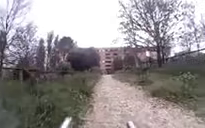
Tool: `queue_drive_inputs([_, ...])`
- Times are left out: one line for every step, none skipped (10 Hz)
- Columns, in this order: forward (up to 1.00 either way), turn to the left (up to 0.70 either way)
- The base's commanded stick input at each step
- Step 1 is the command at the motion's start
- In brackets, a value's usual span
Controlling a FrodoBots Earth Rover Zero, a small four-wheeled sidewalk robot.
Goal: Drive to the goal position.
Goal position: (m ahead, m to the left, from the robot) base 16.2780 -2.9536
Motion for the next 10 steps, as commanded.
queue_drive_inputs([0.70,0.00])
queue_drive_inputs([0.70,0.00])
queue_drive_inputs([0.70,0.00])
queue_drive_inputs([0.70,0.00])
queue_drive_inputs([0.70,-0.14])
queue_drive_inputs([0.70,-0.34])
queue_drive_inputs([0.70,-0.33])
queue_drive_inputs([0.70,-0.19])
queue_drive_inputs([0.70,-0.06])
queue_drive_inputs([0.70,-0.01])
